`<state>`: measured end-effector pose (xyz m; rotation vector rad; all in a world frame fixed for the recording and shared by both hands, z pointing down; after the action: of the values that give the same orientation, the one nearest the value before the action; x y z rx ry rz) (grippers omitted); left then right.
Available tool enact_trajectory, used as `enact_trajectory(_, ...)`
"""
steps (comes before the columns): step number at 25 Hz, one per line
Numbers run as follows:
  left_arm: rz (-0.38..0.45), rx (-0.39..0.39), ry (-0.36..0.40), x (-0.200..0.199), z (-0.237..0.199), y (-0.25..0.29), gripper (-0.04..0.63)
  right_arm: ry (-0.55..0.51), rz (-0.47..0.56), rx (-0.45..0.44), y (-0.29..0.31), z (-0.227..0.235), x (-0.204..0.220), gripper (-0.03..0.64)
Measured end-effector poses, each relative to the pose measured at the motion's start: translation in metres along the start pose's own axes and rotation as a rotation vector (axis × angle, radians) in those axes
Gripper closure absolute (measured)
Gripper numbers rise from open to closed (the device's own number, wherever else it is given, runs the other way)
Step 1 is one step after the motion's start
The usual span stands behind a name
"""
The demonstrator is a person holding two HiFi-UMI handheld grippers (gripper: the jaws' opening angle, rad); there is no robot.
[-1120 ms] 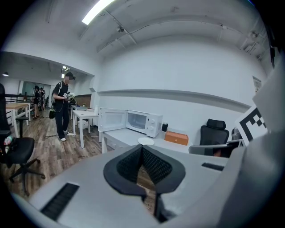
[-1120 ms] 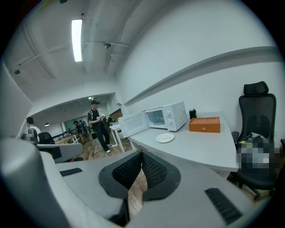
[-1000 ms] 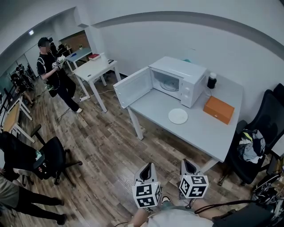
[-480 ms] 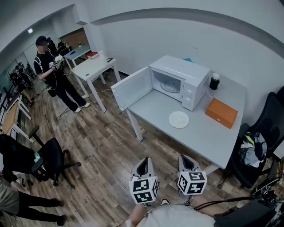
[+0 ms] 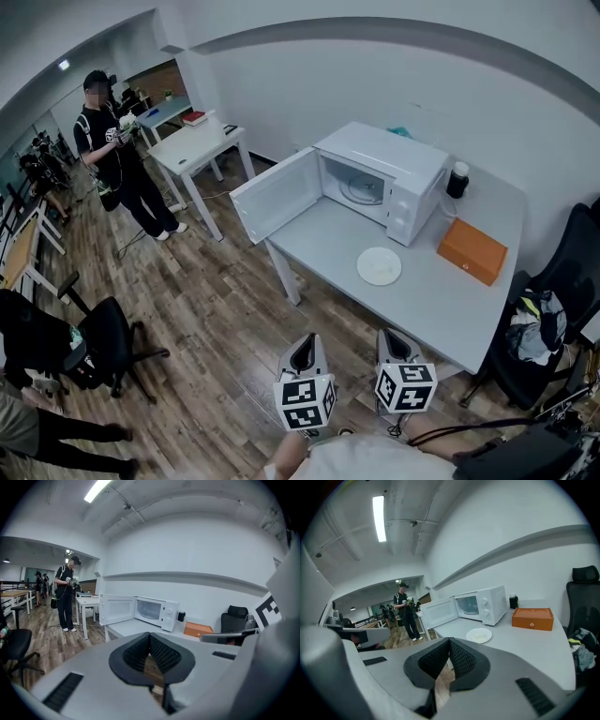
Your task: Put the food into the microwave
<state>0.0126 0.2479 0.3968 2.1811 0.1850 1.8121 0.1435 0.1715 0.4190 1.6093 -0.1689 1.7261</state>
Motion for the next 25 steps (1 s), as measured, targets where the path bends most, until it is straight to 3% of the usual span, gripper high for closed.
enact_trajectory(17, -0.034, 0.029, 0.01, -0.005, -0.044, 0.07, 0.594, 0.025, -0.048, 0.064, 0.069, 0.008, 0.003, 0.6)
enact_trajectory(25, -0.027, 0.099, 0.051, -0.046, -0.081, 0.144, 0.594, 0.042, -0.012, 0.125, 0.14, 0.006, -0.039, 0.6)
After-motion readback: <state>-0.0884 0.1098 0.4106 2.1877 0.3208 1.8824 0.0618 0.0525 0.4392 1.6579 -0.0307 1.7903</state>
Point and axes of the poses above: the fingertips, and each gripper's own axes: y forward along the fingers, z to its right, x out of its underside, the point moved 1 cm from there along -y, backward along the fingers, and after that the axes turned 6 degrees about x, right-handed, at the moved point
